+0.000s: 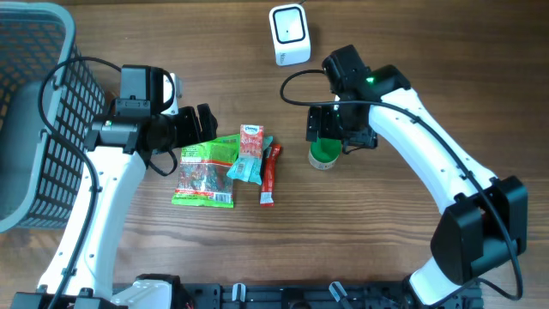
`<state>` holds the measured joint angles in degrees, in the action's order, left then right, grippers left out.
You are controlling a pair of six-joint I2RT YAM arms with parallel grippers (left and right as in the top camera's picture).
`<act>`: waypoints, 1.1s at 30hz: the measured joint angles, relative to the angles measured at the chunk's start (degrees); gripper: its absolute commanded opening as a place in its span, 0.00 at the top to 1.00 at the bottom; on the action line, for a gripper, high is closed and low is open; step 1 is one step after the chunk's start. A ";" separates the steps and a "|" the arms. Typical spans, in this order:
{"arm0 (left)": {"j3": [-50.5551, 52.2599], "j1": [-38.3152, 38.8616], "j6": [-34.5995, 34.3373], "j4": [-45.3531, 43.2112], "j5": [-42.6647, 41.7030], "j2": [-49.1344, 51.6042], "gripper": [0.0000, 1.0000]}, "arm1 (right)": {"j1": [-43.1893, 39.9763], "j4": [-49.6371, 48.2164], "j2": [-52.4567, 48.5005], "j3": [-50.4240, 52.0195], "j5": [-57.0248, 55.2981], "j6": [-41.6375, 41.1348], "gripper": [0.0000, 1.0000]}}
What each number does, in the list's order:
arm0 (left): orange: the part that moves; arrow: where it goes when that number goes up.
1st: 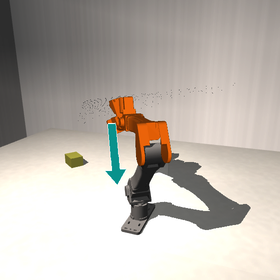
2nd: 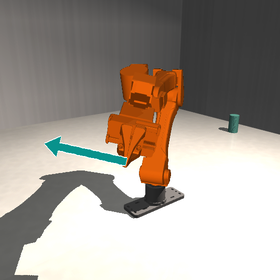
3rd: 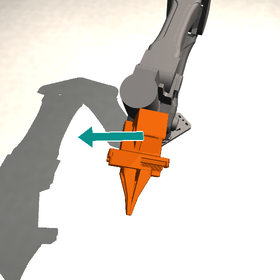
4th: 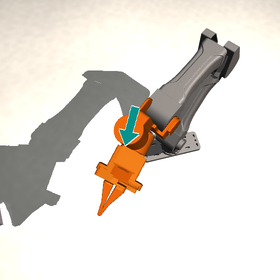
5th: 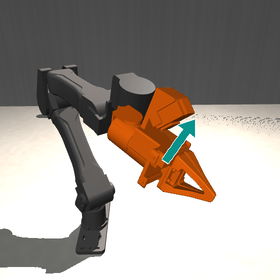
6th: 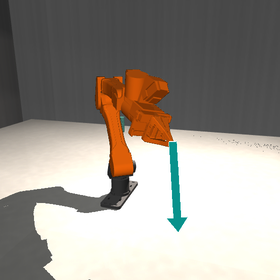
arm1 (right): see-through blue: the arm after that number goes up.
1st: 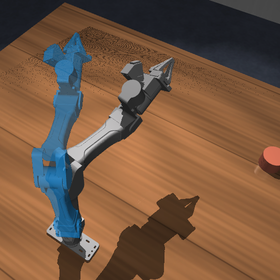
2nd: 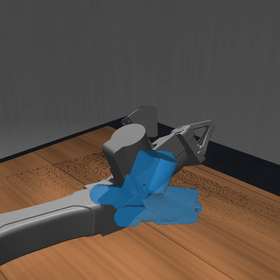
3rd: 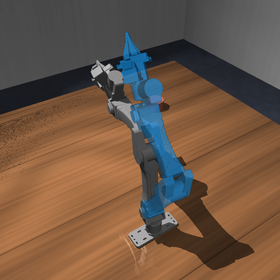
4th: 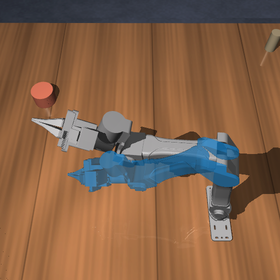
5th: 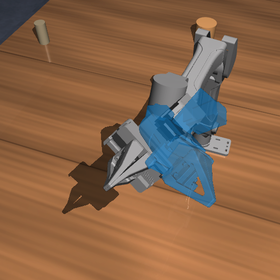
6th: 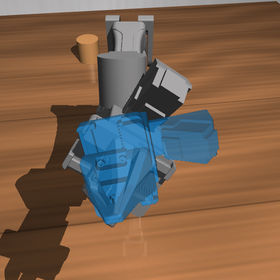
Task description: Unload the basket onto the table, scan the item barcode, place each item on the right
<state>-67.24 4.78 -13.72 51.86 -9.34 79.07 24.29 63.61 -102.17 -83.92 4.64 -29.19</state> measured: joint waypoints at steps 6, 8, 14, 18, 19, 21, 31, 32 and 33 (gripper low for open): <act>0.00 0.00 0.02 0.02 0.00 0.00 0.00 | 0.74 -6.56 -0.17 4.63 -0.90 -0.85 0.07; 0.00 0.00 0.02 0.02 0.00 0.00 0.00 | 0.94 -9.38 -0.20 6.75 -1.07 -0.85 0.08; 0.00 0.00 0.02 0.02 0.00 0.00 0.00 | 1.07 -16.72 -0.42 13.29 -1.14 -1.03 0.11; 0.00 0.00 0.00 0.00 0.00 0.00 0.00 | 1.11 -19.47 -0.46 15.82 -1.27 -0.96 0.21; 0.00 0.00 0.02 0.00 0.00 0.00 0.00 | 1.11 -19.63 -0.50 16.22 -1.27 -0.83 0.23; 0.00 0.00 0.02 0.00 0.00 0.00 0.00 | 1.11 -19.76 -0.70 16.35 -1.57 -0.24 0.23; 0.00 0.00 0.02 0.00 0.00 0.00 0.00 | 1.11 -20.06 -0.72 16.35 -4.31 8.61 0.23; 0.00 0.00 0.02 0.00 0.00 0.00 0.00 | 1.11 -20.06 -0.74 16.35 -4.48 9.46 0.23; 0.00 0.00 0.02 0.00 0.00 0.00 0.00 | 1.11 -20.06 -0.74 16.35 -4.66 10.34 0.23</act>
<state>-67.24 4.78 -13.69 51.86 -9.34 79.07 25.41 43.55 -102.91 -67.57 -0.01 -18.85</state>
